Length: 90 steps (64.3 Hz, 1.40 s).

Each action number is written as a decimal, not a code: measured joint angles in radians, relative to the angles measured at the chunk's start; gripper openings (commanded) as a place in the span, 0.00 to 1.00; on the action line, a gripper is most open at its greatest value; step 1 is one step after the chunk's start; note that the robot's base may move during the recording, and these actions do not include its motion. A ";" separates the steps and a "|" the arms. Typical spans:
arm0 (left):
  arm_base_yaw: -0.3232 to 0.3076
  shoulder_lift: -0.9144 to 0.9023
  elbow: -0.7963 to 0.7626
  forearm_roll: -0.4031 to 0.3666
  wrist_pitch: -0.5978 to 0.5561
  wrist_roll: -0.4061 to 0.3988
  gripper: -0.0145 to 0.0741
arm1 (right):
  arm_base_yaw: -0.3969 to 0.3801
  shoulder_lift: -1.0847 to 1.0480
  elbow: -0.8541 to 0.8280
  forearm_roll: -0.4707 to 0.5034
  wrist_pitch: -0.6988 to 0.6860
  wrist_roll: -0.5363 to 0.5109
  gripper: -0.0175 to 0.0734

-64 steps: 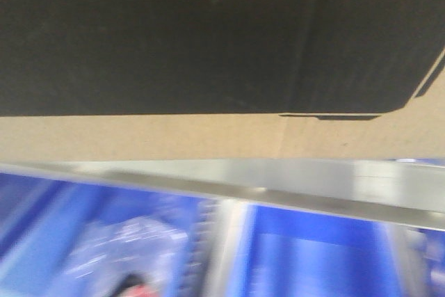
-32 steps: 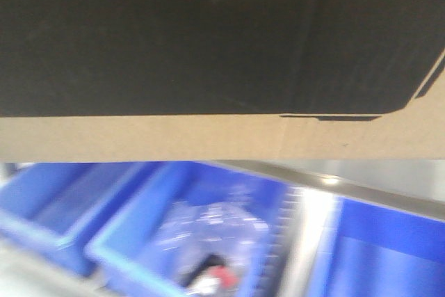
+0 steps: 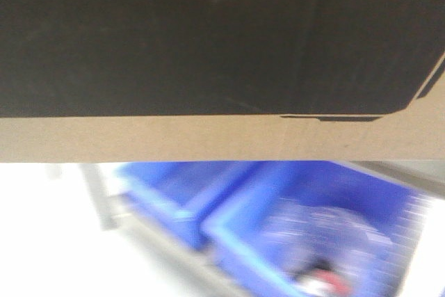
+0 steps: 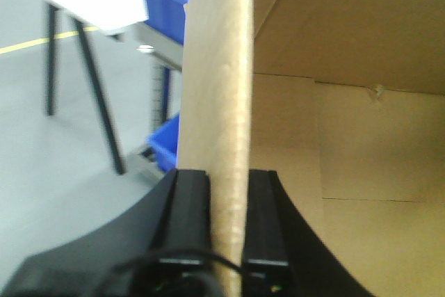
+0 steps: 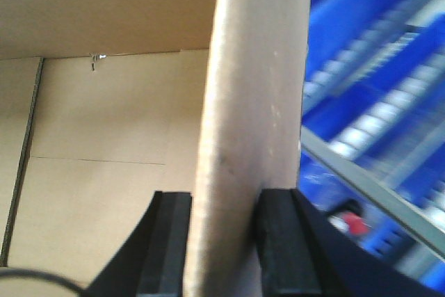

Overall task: Grab box from left shelf to table start
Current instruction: 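Hold the box with both grippers while the base turns away from shelf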

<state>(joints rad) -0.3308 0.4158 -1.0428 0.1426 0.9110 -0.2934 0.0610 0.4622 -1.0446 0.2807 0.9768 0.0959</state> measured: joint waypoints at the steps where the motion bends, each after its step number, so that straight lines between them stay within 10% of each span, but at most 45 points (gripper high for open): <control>1: 0.000 0.000 0.000 0.000 0.000 0.000 0.05 | 0.000 0.000 0.000 0.000 0.000 0.000 0.25; 90: 0.000 -0.002 0.000 0.000 0.000 0.000 0.05 | 0.000 0.000 0.000 0.000 0.000 0.000 0.25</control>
<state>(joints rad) -0.3308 0.4139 -1.0428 0.1426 0.9110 -0.2934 0.0610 0.4622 -1.0446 0.2807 0.9768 0.0959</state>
